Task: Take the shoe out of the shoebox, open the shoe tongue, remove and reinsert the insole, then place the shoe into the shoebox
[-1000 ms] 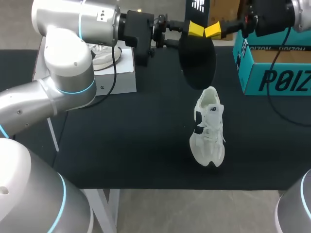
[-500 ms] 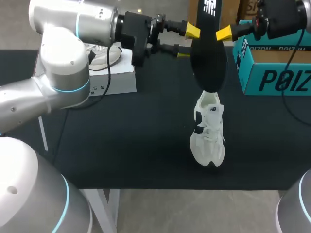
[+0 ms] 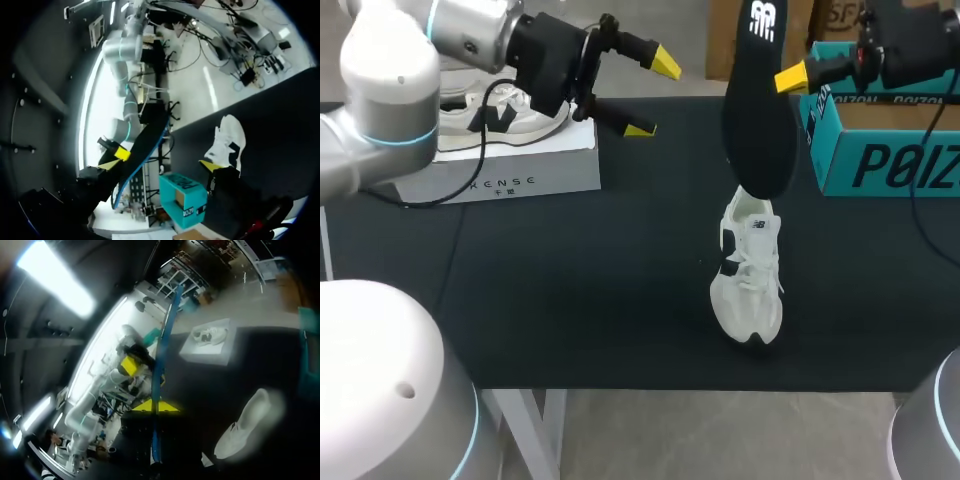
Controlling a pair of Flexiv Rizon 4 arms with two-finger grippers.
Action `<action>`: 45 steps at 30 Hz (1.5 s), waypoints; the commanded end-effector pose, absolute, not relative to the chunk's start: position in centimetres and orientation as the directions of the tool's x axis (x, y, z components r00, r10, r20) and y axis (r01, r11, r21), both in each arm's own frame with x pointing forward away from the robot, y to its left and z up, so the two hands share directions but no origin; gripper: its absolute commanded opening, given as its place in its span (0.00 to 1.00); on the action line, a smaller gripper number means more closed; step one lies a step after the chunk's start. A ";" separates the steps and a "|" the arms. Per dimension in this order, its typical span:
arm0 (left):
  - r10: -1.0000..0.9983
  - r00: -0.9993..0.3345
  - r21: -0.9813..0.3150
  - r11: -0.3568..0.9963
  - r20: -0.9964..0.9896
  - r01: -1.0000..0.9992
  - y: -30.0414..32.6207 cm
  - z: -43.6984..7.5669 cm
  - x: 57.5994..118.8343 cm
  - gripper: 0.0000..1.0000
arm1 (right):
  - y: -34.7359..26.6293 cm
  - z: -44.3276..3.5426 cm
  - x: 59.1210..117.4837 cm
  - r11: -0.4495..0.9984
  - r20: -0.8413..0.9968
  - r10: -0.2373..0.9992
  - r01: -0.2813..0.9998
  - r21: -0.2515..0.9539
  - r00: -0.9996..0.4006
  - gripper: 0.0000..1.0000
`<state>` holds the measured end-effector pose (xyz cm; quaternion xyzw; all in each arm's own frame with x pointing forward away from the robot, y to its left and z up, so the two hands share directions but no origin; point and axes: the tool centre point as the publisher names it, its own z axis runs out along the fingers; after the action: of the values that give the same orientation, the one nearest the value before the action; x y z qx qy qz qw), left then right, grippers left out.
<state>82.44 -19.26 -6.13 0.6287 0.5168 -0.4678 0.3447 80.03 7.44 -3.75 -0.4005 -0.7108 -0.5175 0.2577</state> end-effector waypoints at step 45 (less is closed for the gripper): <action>0.898 -0.092 0.049 0.125 -0.430 0.991 -5.1 -11.1 84.8 1.00 | 8.7 -3.2 79.5 0.152 0.776 0.303 0.832 0.534 -0.553 0.00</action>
<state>84.36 -5.45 -9.80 0.6722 0.7153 -0.1204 0.1485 79.07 8.37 -3.26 -0.3973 -0.7122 -0.5192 0.2556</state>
